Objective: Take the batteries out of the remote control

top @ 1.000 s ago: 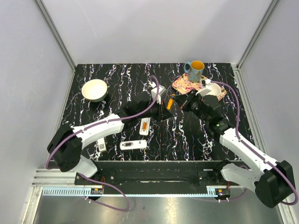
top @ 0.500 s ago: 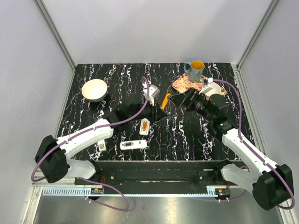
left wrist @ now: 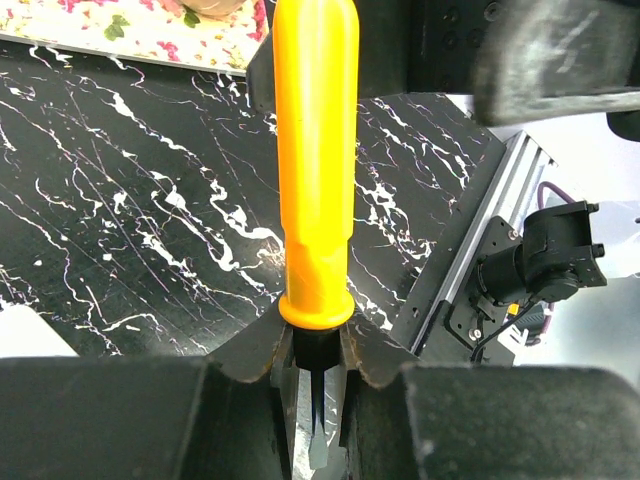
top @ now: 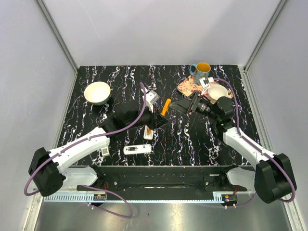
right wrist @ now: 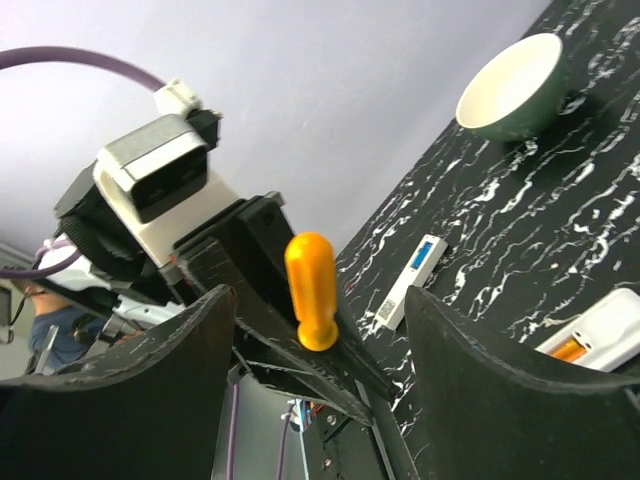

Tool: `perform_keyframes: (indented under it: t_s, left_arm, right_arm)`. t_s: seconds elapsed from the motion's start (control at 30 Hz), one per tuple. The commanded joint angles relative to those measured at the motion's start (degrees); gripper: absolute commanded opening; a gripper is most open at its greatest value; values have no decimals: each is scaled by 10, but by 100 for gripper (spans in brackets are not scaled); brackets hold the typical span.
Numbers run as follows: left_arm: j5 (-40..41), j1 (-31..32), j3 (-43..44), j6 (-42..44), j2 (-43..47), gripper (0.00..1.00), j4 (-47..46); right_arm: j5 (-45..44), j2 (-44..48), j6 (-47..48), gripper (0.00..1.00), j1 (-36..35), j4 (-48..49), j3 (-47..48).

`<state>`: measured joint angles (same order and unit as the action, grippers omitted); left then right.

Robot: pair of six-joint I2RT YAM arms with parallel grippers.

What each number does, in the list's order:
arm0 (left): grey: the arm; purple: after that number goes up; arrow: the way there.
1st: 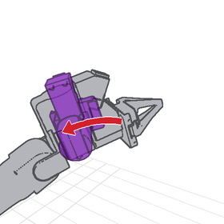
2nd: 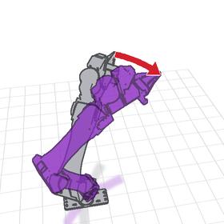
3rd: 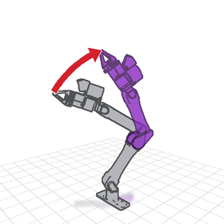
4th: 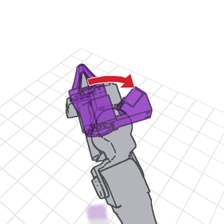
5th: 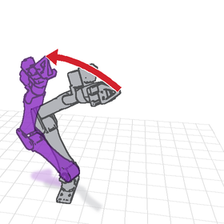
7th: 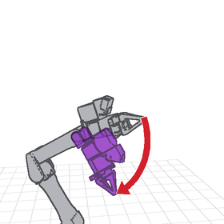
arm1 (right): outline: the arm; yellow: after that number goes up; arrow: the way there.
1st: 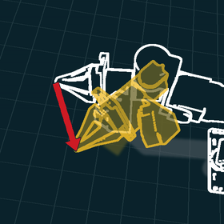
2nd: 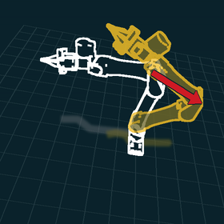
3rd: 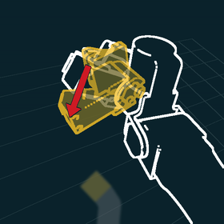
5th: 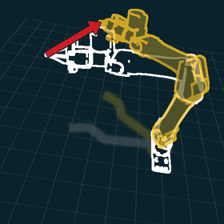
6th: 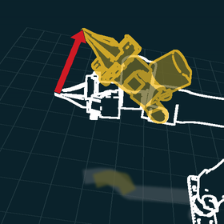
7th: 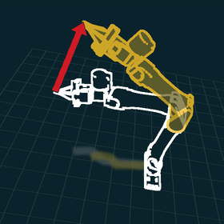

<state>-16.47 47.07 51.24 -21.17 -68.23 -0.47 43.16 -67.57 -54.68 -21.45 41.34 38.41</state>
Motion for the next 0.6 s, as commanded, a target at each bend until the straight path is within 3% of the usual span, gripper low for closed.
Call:
perform_keyframes:
  t_s: [0.0, 0.3, 0.43, 0.57]
  left_arm:
    - [-25, 2, 18, 5, -2, 0, -20]
    - [-38, 1, 25, -2, -22, 0, -30]
    - [-25, 1, 26, -5, -20, 0, -27]
    - [-23, 1, 24, -6, -21, 0, -28]
  right_arm:
    - [35, 9, -12, 75, -12, 55, 14]
    - [2, -13, -3, 57, -44, 19, 31]
    - [-37, -1, 32, 43, -51, -73, 47]
    - [-96, 19, 66, 41, -55, -142, 57]
